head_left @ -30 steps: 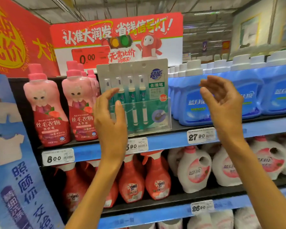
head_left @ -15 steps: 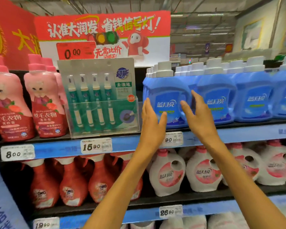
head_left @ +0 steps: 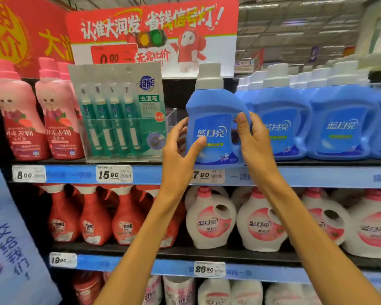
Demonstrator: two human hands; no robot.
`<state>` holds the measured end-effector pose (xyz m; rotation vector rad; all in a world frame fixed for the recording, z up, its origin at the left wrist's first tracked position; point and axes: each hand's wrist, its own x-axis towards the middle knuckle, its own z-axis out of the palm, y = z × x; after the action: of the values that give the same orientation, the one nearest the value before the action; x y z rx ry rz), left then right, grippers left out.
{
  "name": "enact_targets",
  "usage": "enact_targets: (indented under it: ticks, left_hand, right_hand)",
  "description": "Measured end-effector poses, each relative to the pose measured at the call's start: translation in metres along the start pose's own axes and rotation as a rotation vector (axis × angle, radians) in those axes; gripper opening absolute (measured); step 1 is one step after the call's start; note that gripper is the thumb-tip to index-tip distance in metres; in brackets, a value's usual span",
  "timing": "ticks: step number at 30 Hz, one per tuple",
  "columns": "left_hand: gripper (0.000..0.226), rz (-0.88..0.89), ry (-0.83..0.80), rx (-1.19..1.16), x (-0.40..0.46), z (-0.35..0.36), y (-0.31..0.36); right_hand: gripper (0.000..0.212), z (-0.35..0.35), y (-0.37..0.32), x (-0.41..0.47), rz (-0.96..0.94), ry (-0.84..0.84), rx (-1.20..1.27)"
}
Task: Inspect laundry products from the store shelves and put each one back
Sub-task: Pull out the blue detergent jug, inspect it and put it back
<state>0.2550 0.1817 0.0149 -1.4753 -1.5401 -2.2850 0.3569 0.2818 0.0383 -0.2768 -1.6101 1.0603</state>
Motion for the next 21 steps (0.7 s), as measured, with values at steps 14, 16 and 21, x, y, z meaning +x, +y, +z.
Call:
enact_targets:
  ticks: [14,16,21]
  left_hand:
    - [0.041,-0.158,-0.009,-0.256,-0.056,-0.006,0.013]
    - [0.039,-0.229,0.0,-0.299,-0.069,-0.006,0.01]
    - [0.052,-0.293,0.019,-0.192,-0.089,-0.009,0.01]
  right_hand:
    - [0.046,-0.013,-0.019,-0.051,0.243,-0.165,0.371]
    - [0.031,-0.014,-0.018,-0.056,0.249,-0.265,0.426]
    - [0.019,-0.013,-0.014,-0.07,0.253,-0.26,0.433]
